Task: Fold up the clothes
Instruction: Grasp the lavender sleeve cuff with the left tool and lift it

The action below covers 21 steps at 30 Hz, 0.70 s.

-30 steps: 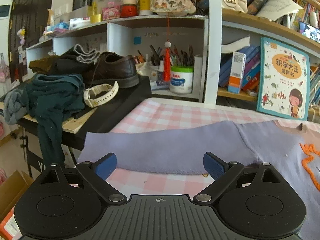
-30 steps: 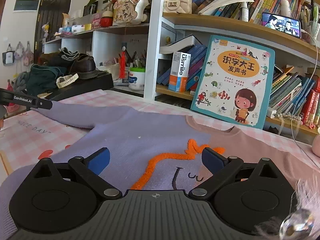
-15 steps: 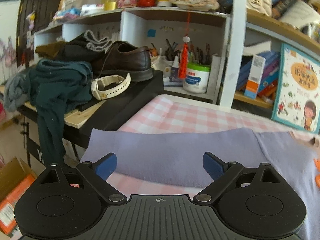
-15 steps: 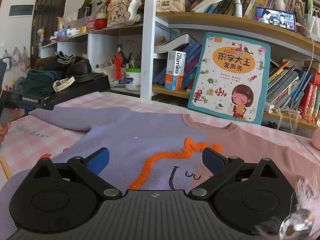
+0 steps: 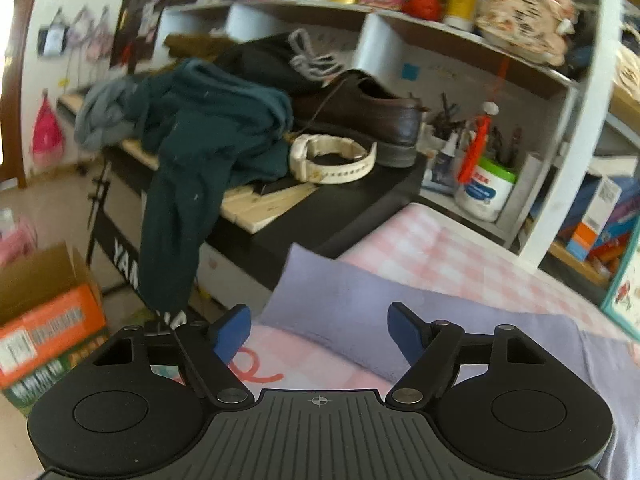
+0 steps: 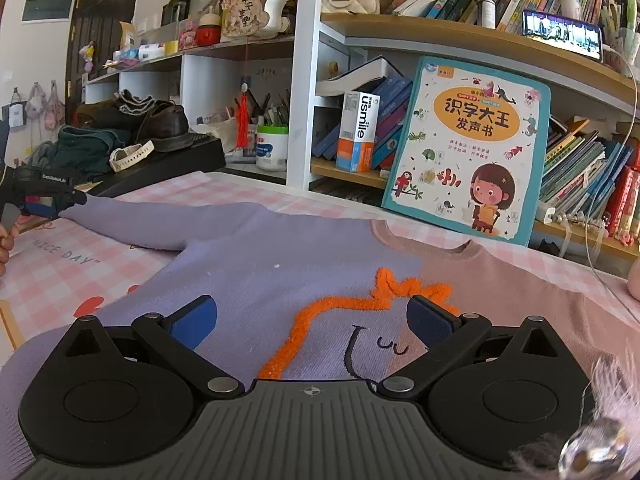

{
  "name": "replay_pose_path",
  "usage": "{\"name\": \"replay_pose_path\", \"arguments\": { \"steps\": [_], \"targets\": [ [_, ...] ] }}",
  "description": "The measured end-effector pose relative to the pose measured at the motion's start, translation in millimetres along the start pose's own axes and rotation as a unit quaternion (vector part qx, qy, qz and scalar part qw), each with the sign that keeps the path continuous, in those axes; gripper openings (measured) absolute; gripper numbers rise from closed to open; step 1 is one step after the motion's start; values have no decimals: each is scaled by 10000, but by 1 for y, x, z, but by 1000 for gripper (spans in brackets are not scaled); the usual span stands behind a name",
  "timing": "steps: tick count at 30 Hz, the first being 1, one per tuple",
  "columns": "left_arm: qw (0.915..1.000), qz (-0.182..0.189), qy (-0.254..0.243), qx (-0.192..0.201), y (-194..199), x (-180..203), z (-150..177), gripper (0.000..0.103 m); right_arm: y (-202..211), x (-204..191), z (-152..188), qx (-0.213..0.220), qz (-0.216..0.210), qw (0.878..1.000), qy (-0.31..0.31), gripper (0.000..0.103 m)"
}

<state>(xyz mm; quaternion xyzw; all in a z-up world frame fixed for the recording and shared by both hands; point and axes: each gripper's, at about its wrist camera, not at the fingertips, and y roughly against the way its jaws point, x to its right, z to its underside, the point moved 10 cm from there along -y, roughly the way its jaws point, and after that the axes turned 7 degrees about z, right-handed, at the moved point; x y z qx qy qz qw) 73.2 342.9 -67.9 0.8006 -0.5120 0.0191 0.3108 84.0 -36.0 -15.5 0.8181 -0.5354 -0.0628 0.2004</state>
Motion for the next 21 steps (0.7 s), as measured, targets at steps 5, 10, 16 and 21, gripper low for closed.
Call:
{"name": "replay_pose_path", "arguments": {
  "steps": [5,10,16,21],
  "targets": [
    [9999,43,100,-113,-12,-2,-4,73,-2,-2,1,-60,-26,10000,23,102],
    [9970,556,509,-144,-15,6,-2,61,-3,-2,2,-93,-27,9999,33,102],
    [9914,1045,740,-278,-18,26,6,60,-4,-2,2,-106,-29,9999,55,102],
    [9925,913,777,-249,-22,27,7,41,-4,-2,2,-115,-33,9999,50,102]
  ]
}}
